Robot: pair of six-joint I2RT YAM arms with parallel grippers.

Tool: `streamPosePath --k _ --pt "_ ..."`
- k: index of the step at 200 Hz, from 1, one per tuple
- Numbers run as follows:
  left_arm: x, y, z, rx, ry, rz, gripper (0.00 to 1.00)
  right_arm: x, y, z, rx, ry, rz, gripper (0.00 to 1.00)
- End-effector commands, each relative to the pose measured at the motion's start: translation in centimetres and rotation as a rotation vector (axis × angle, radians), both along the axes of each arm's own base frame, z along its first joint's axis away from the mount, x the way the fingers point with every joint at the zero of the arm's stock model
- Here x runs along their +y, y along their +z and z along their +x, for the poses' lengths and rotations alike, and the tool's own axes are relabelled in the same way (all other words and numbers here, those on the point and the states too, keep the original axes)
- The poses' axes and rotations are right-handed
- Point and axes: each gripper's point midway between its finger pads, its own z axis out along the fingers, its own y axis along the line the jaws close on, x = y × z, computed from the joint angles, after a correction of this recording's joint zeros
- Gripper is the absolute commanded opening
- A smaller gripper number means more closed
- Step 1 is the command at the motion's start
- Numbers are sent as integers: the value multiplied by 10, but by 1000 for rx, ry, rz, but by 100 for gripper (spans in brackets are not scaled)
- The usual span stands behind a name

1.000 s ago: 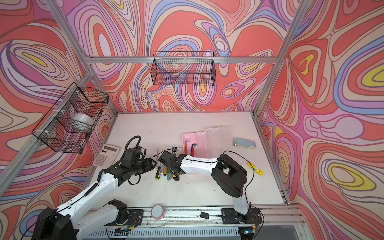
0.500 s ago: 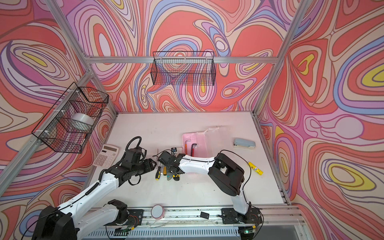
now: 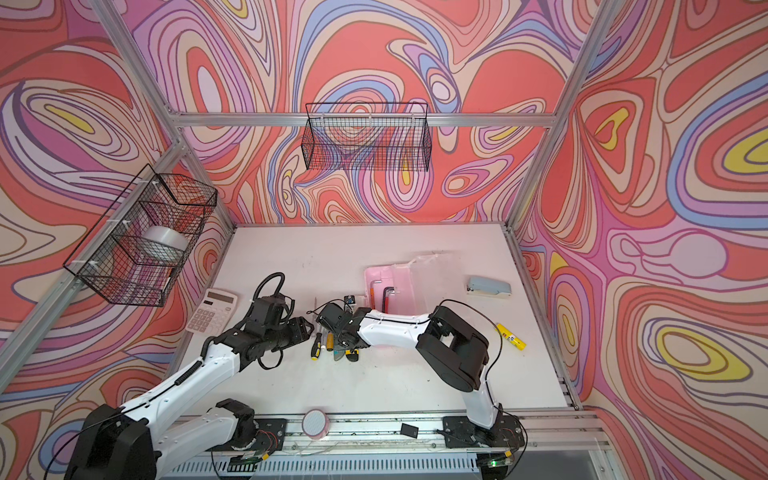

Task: Pack the tool kit
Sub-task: 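Close the right gripper on the yellow-black box cutter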

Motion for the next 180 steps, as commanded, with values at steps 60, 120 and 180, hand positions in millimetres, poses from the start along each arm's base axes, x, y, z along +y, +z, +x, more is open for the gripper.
streamPosePath --k 60,120,180 --pt "0 -2 7 3 10 -6 57 -12 -26 2 34 -9 -76 46" --pt "0 -7 7 18 12 -1 57 -9 -27 3 36 2 -83 41" --pt "1 -7 8 14 19 6 57 -5 -8 6 7 20 -60 32"
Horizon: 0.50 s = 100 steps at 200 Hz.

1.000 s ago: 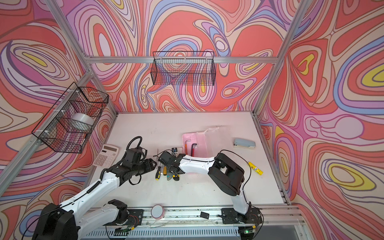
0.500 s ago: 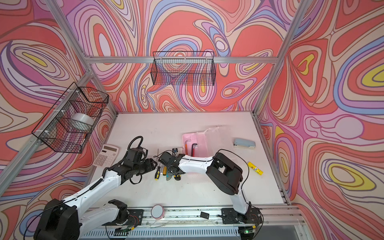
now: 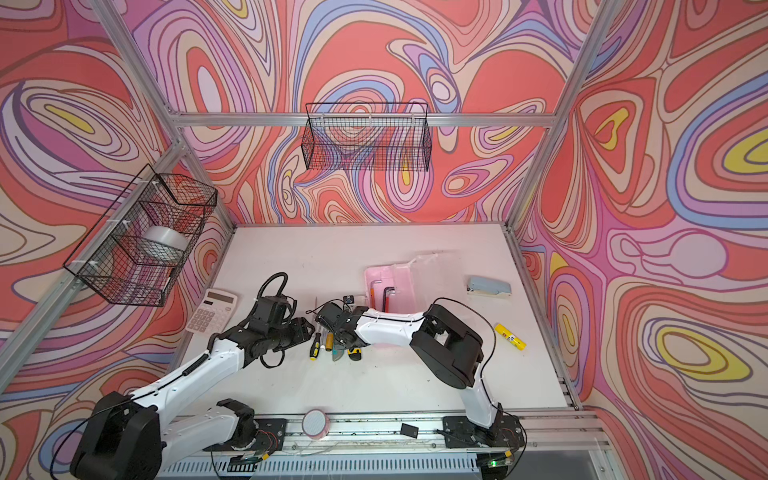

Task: Pack the tool kit
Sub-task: 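Close the right gripper on the yellow-black box cutter, then lift the yellow-black box cutter with the right gripper into the pink box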

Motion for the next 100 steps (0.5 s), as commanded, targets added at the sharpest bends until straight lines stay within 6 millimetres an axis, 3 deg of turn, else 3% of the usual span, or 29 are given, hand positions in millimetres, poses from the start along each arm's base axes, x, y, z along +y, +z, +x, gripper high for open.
streamPosePath --k 1,94,100 --pt "1 5 6 -23 14 -3 57 -5 3 2 0 9 -24 32" --pt "3 11 8 -45 26 -2 57 3 89 -3 -88 63 159 27" --pt "3 11 8 -44 26 -2 57 1 107 -2 -116 58 185 27"
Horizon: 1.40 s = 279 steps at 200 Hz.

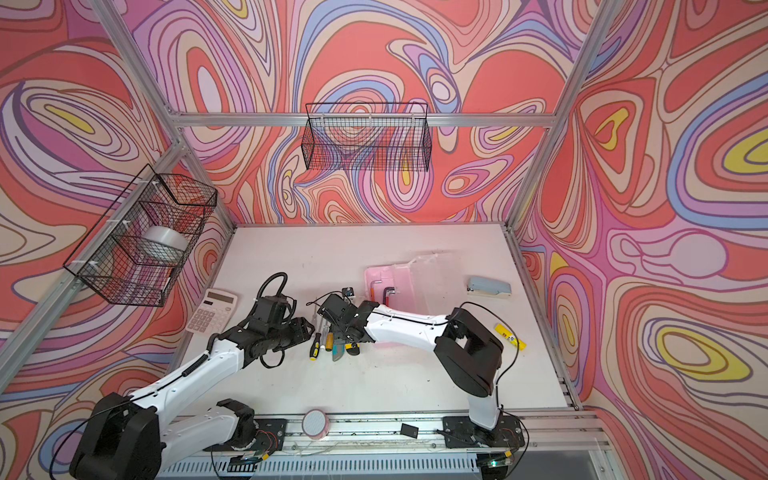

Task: Pack the tool kit
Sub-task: 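Lift the yellow-black box cutter with the right gripper into the pink box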

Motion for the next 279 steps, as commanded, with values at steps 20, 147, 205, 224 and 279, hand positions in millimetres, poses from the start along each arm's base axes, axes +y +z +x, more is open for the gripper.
streamPosePath --k 20,147,205,224,279 --pt "3 11 8 -42 27 -6 57 -20 68 3 -130 -12 56 27" --pt "1 8 13 -49 30 -9 57 -188 80 45 -200 -227 -173 26" --pt "2 6 14 -45 23 9 57 -193 54 71 -200 -250 -229 26" --pt "1 4 14 -41 23 4 57 -192 48 79 -195 -256 -237 29" --pt "-3 0 17 -26 18 -13 56 -199 50 98 -209 -302 -311 52"
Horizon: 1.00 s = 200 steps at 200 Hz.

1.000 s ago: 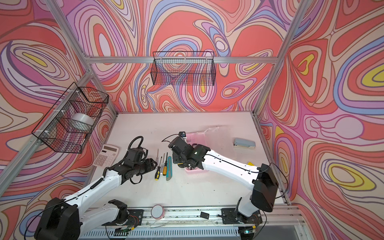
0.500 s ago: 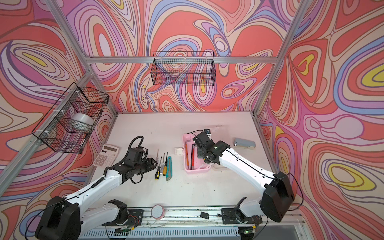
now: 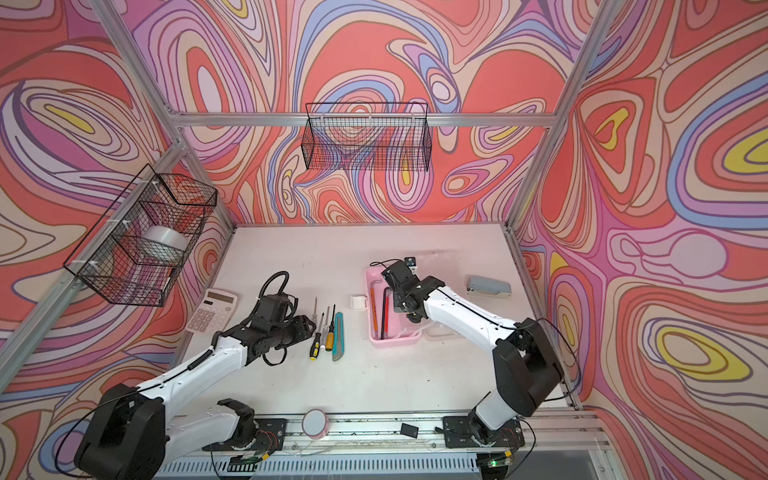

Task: Pack the tool kit
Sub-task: 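Lift the yellow-black box cutter with the right gripper into the pink box, then open the right gripper and draw it back toward the teal box cutter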

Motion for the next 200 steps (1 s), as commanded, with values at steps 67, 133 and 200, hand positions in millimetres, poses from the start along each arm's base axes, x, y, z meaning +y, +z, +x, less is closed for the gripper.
streamPosePath --k 67,133,200 --pt "0 12 9 -36 -7 8 57 34 61 12 -120 53 77 50" --pt "2 16 0 -49 -8 -7 58 154 52 -41 -82 259 190 61" --pt "14 14 -15 -40 25 -6 59 215 -9 -71 86 344 207 53"
